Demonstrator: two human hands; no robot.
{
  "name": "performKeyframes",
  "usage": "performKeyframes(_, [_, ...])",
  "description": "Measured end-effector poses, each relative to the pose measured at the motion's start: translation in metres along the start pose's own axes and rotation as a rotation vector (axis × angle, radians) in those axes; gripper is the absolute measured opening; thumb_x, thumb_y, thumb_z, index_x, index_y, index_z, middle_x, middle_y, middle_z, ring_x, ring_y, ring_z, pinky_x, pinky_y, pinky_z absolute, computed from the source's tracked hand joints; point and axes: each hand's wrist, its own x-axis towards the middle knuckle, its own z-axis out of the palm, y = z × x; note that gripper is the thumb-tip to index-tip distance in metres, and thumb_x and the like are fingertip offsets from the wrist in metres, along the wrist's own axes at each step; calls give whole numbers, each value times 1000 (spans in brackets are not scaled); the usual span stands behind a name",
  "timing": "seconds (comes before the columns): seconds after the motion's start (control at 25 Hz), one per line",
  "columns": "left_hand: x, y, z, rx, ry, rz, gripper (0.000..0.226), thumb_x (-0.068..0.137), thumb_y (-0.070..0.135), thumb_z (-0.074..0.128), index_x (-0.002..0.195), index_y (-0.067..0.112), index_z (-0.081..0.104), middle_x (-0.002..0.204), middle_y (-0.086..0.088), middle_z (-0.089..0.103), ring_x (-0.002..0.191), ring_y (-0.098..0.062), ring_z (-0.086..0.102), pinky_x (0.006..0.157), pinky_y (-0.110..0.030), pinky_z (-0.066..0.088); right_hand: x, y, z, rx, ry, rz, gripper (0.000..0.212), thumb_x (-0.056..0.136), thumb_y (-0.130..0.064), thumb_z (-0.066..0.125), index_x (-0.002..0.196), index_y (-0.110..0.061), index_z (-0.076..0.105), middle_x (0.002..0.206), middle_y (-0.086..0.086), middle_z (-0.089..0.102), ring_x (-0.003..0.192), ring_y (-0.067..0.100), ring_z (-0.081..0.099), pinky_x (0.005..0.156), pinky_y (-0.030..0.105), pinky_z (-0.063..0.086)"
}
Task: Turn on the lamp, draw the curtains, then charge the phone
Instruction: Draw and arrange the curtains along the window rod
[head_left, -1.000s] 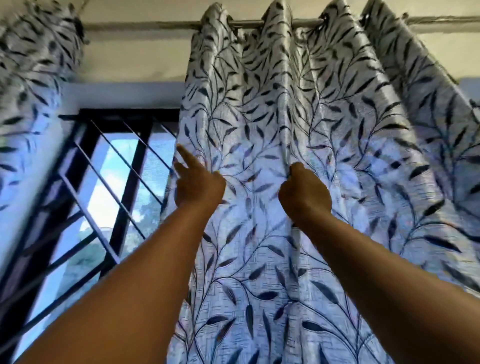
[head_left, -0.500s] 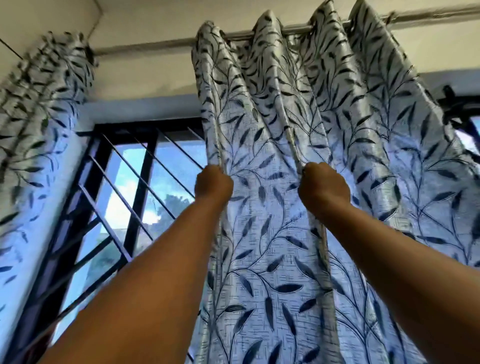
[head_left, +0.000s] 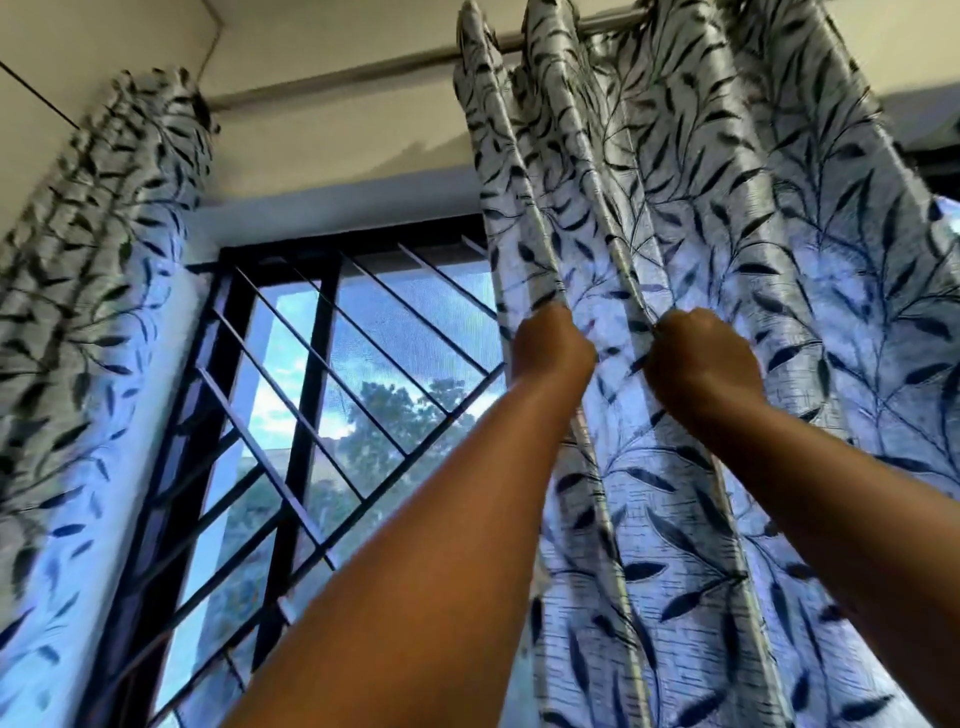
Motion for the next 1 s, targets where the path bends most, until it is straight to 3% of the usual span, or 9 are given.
performKeyframes(0.12, [-1, -40, -16, 113, 38, -49, 27, 92, 8, 49, 116, 5, 60, 112, -22, 62, 103, -39, 58, 71, -35, 39, -9, -8, 11, 48, -16, -4, 14, 87, -7, 45, 93, -7, 58, 101, 20, 60, 89, 40, 60, 64, 34, 35])
performKeyframes(0.2, [-3, -64, -30, 169, 25, -79, 27, 92, 11, 50, 115, 6, 62, 113, -21, 63, 102, -39, 59, 73, -36, 43, -23, -18, 26, 79, -43, -17, 15, 90, -14, 46, 101, -8, 56, 105, 20, 61, 94, 40, 60, 68, 36, 40])
performKeyframes(0.28, [-10, -82, -43, 242, 14, -59, 25, 91, 17, 48, 111, 7, 61, 112, -19, 62, 100, -38, 59, 73, -35, 43, -39, -30, 42, 73, -104, 0, 45, 92, -33, 49, 131, -11, 40, 127, 21, 51, 110, 40, 53, 82, 43, 44])
performKeyframes(0.32, [-14, -90, -50, 276, 27, -18, 27, 92, 21, 47, 112, 8, 60, 114, -18, 61, 102, -37, 58, 75, -36, 44, -46, -37, 47, 57, -150, 29, 68, 91, -46, 49, 144, -14, 20, 141, 20, 39, 121, 40, 45, 91, 49, 41])
performKeyframes(0.36, [-18, -98, -58, 312, 45, 31, 32, 93, 28, 45, 117, 11, 58, 118, -15, 59, 106, -36, 56, 78, -37, 44, -51, -46, 52, 62, -168, 61, 86, 88, -59, 45, 149, -19, 1, 152, 18, 23, 131, 40, 35, 98, 55, 34])
performKeyframes(0.44, [-20, -113, -76, 409, 82, 116, 45, 94, 44, 44, 128, 15, 52, 129, -10, 53, 115, -34, 49, 87, -41, 44, -52, -66, 54, 121, -154, 95, 98, 80, -78, 31, 148, -25, -17, 160, 10, -5, 143, 40, 10, 107, 64, 16])
performKeyframes(0.52, [-17, -128, -102, 502, 117, 150, 55, 94, 51, 43, 134, 14, 46, 136, -9, 48, 122, -33, 45, 92, -43, 42, -50, -93, 50, 149, -131, 58, 99, 77, -83, 21, 147, -26, -18, 158, 7, -19, 145, 38, -7, 110, 64, 2])
performKeyframes(0.64, [-11, -153, -141, 547, 176, 107, 60, 93, 54, 42, 136, 13, 44, 139, -10, 46, 124, -34, 43, 94, -44, 41, -52, -134, 42, 158, -129, -11, 97, 78, -83, 19, 149, -25, -15, 156, 6, -26, 144, 36, -16, 110, 62, -5])
performKeyframes(1.0, [8, -282, -268, 690, 271, 61, 60, 92, 53, 41, 133, 9, 47, 139, -12, 46, 124, -37, 43, 98, -46, 38, -67, -297, 54, 201, -61, -47, 92, 82, -76, 29, 151, -22, 1, 160, 6, -8, 146, 35, -9, 113, 59, -1])
